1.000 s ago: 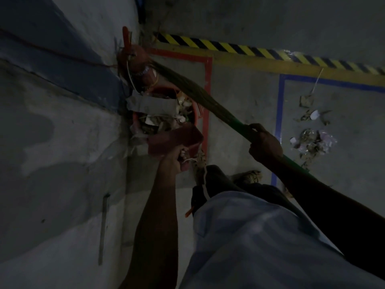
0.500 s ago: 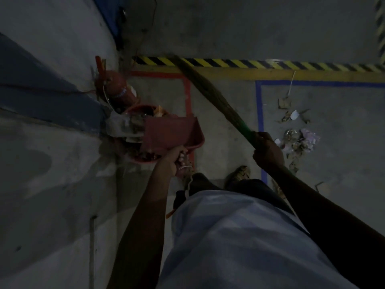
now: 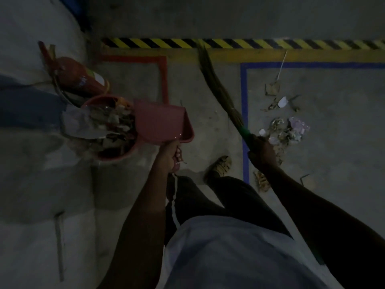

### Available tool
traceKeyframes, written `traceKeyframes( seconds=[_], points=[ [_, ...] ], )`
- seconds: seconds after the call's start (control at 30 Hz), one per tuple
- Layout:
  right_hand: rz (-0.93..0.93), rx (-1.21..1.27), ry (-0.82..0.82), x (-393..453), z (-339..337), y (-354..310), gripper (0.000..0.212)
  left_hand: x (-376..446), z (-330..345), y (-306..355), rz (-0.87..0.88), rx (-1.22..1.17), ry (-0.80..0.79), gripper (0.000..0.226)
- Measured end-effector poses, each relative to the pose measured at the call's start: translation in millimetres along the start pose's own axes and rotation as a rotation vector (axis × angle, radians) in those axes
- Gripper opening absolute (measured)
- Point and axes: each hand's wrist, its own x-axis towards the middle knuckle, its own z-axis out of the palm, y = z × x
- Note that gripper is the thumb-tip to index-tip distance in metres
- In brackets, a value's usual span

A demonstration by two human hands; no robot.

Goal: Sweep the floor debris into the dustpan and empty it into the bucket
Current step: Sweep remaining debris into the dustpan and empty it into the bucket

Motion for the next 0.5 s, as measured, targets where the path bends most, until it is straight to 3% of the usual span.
traceKeyframes(
  seconds=[0.3, 0.5],
  points=[
    [-0.156, -0.023, -0.172, 107, 55, 29, 0.061, 99, 44, -59, 0.017, 0.084, 0.152, 0.037],
    [-0.297, -0.068, -0.315, 197, 146, 5, 0.056, 189, 38, -92, -0.133, 0.022, 0.208, 0.039]
  ],
)
